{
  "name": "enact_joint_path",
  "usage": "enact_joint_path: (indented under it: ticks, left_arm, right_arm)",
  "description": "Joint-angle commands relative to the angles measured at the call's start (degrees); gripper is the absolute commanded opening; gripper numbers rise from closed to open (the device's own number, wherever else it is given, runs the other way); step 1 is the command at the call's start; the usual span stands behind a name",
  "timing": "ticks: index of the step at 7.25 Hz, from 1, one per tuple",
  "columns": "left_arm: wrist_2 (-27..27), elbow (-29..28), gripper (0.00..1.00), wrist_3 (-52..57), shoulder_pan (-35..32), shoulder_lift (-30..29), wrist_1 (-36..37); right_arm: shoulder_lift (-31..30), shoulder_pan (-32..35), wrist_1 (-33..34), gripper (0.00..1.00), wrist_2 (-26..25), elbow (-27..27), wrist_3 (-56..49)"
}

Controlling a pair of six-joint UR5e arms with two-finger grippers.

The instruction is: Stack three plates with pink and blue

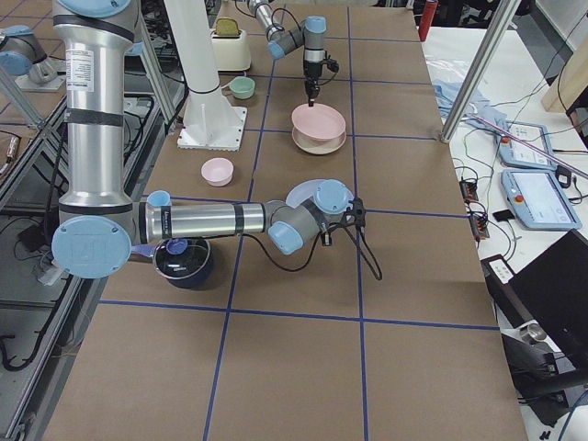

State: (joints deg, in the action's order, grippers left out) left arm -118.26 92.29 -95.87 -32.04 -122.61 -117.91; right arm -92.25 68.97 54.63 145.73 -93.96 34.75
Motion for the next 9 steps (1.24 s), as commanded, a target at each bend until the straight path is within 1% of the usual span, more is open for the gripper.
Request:
enact_joint_path:
  ticks: [1,2,3,4,5,7,8,9]
  left_arm:
    - [0.05,-1.41,0.00,-0.29,0.05,-0.78,-1.35]
    - [0.05,-1.76,0.00,-0.20,0.05,-1.22,-1.36]
    - [0.05,-1.76,0.48,-0.11,0.05,-1.23,-1.36]
    - [0.05,-1.68,0.99,0.06,0.05,-1.23,-1.62]
    - [0.05,-1.24,1.00,0.41,0.05,-1.05,-1.62]
    - [0.31,1.65,1.00,0.59,-1.26,0.35,-0.92]
    - [-0.12,4.01,1.00,3.99,-3.19,2.44,-0.31]
    - [-0.21,6.56,1.00,10.72,-4.77,3.86,4.22]
  right_arm:
    - [0.15,0.02,0.04,0.00,0.16,-0.78,0.67]
    - [0.15,0.11,0.04,0.00,0.16,-0.78,0.76]
    - [0.23,0.02,0.04,0.00,0.16,-1.13,0.93]
    - [0.23,0.02,0.04,0.00,0.16,-1.83,2.15]
    - [1.28,0.02,0.04,0.00,0.16,-2.27,4.43]
    - [4.87,-0.94,0.30,0.00,0.16,-3.24,11.18]
    - [6.98,-3.04,0.30,0.00,-0.45,-3.24,15.22]
    - [9.26,-6.19,0.30,0.00,-2.10,-3.24,18.83]
